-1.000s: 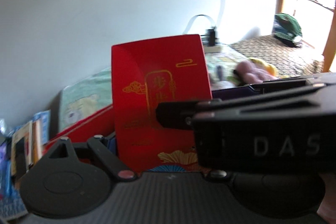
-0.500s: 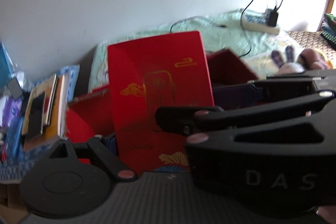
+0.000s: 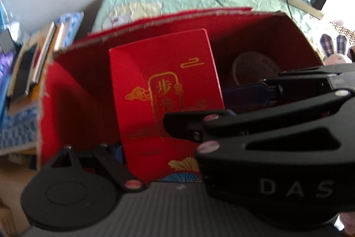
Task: Organize objects
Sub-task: 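Lower the red gift box into the red box beside the tape roll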
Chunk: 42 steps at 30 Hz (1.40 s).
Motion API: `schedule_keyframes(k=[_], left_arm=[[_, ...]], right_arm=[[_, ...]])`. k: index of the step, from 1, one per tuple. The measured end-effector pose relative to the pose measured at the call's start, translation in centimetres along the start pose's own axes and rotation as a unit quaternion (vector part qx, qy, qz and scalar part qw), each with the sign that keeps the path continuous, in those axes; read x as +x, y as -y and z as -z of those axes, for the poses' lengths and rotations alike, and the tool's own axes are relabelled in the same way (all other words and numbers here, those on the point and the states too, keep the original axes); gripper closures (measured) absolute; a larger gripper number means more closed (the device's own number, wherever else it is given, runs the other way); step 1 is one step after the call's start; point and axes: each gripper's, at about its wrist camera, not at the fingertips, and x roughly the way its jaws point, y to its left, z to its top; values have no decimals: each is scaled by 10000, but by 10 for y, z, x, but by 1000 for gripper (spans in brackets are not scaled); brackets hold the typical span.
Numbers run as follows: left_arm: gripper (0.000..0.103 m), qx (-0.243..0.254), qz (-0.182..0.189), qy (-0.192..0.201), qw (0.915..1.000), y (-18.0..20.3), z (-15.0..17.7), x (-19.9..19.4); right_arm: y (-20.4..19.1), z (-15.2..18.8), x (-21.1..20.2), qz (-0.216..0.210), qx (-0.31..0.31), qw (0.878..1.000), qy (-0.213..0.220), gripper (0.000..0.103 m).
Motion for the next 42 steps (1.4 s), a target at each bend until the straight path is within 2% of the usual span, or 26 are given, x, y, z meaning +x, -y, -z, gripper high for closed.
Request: schedule_keyframes(k=[5,9,17,22,23,25,33,39,42], left_arm=[[20,-228,64,-252,9994,-3,-5,10],[18,-227,76,-357,9991,0,-6,14],[17,-327,276,-572,9974,2,-6,29],[20,-159,151,-535,9983,8,-4,30],[17,-167,167,-483,9986,7,-4,29],[17,-168,234,-495,9984,6,-4,29],[18,-243,269,-443,9984,4,-4,28],[18,-266,60,-262,9993,5,-1,24],[18,-273,78,-252,9993,2,-6,23]], right_arm=[[4,-2,2,8,196,9998,24,50],[11,-4,4,94,513,9986,51,53],[16,1,9,603,891,9942,-61,61],[25,4,13,624,1258,9901,-67,63],[26,5,13,634,1292,9896,-63,64],[24,6,12,681,1263,9896,-51,64],[19,9,7,817,1109,9903,188,76],[22,8,7,810,1151,9897,246,78],[22,9,8,831,1165,9893,275,77]])
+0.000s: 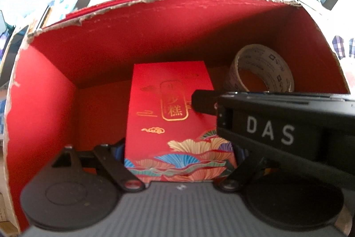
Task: Organize objects
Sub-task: 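Lower the red gift box into the red box beside the tape roll, then open the right gripper to release the red gift box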
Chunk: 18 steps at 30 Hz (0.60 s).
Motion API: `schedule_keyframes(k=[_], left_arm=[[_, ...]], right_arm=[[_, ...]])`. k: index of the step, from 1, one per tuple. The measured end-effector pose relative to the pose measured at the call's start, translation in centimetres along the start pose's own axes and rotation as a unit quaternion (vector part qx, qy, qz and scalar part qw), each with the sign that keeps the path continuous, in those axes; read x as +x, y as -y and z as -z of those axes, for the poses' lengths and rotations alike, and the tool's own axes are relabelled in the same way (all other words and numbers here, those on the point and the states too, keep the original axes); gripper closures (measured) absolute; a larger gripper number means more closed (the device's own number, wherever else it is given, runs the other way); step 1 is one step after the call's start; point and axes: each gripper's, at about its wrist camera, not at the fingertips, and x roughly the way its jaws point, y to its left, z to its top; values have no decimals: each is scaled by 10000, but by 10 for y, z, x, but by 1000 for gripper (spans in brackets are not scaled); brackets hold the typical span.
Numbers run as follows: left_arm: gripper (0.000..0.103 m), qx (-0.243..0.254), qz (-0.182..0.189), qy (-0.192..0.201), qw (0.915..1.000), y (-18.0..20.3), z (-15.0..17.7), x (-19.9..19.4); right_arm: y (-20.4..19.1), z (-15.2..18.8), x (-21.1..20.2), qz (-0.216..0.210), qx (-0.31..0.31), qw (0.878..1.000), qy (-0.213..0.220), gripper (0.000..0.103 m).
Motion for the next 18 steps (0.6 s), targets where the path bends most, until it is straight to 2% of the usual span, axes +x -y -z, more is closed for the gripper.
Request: schedule_keyframes(k=[7,10,13,18], left_arm=[[19,181,100,41,9998,4,1,0],[19,165,122,9,9998,4,-1,2],[16,341,251,-15,9991,7,-2,2],[16,247,269,-89,9993,6,0,1]], right_arm=[[3,2,-2,-15,120,9999,62,75],[3,2,-4,-2,135,9998,134,69],[2,3,-5,-46,137,9997,205,70],[2,4,-7,-96,126,9995,268,70]])
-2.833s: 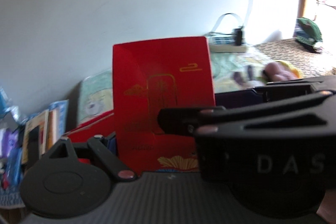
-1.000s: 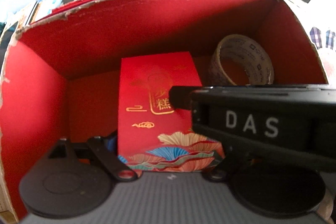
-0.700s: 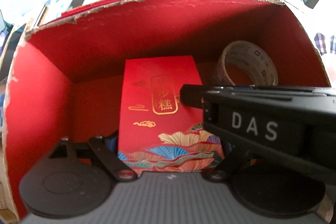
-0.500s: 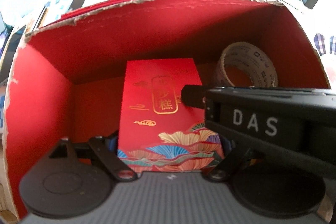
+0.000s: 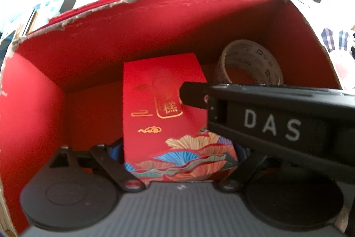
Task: Organize objects
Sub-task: 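Open the right gripper to release the red gift box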
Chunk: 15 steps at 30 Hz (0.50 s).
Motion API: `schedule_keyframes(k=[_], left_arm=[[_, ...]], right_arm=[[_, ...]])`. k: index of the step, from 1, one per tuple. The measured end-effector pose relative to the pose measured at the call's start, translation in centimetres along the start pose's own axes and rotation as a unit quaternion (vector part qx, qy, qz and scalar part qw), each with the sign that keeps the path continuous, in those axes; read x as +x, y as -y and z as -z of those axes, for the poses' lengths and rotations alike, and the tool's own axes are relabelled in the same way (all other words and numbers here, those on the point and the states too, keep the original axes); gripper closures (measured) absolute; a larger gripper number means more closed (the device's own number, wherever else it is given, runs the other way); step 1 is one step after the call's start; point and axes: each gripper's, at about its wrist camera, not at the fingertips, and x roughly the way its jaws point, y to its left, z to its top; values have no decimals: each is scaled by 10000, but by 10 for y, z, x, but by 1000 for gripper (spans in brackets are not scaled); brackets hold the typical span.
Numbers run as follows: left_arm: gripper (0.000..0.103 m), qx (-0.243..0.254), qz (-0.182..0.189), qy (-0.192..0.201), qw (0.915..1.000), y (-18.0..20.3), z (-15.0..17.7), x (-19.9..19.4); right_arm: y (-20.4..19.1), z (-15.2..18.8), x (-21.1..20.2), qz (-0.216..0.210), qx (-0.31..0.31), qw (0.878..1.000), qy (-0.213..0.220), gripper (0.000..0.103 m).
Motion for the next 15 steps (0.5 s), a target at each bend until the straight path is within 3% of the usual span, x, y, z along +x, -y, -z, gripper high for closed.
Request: schedule_keyframes(k=[10,15], left_arm=[[16,-8,-1,4,10000,2,2,-2],[16,-62,202,-250,9995,-1,1,1]], right_arm=[[1,1,-6,-157,-71,9998,139,70],[3,1,-8,-240,-21,9995,212,70]])
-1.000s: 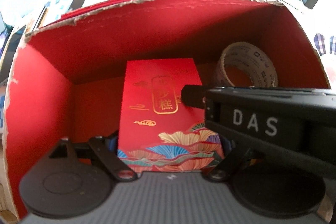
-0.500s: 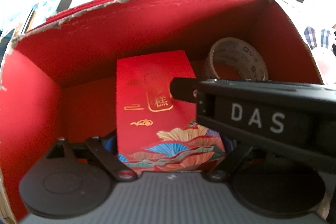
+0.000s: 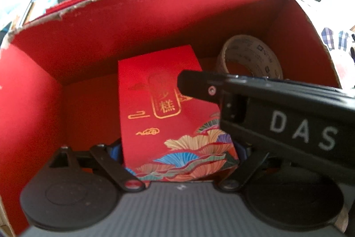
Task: Organize objects
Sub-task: 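Open the right gripper to release the red gift box, then withdraw the right gripper up from the red box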
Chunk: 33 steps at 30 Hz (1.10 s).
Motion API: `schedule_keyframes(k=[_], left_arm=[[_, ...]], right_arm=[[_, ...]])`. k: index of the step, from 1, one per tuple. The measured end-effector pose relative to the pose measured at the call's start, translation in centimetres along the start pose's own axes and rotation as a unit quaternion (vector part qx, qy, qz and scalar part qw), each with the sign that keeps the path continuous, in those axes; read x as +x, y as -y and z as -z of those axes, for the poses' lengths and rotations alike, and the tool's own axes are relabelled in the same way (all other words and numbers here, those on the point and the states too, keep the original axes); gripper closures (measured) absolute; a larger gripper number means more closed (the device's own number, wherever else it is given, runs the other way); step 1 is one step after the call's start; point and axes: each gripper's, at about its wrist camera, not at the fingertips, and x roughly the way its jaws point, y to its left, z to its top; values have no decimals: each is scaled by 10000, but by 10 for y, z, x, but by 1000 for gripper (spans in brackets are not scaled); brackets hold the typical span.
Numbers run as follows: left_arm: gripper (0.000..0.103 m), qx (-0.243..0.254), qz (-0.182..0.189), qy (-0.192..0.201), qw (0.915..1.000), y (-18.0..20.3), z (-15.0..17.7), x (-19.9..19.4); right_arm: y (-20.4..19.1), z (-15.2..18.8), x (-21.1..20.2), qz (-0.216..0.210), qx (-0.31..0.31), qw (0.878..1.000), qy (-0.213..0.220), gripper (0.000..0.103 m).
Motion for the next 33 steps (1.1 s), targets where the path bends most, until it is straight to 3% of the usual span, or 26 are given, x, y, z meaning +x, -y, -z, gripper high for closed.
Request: schedule_keyframes(k=[10,16,33], left_arm=[[16,138,-79,245,9996,-4,4,-23],[16,-30,-48,335,9994,-18,13,-36],[16,-177,-16,416,9990,-31,3,-19]], right_arm=[[1,0,0,36,89,10000,24,70],[2,0,0,29,113,9999,0,70],[0,1,0,-41,11,10000,-30,70]])
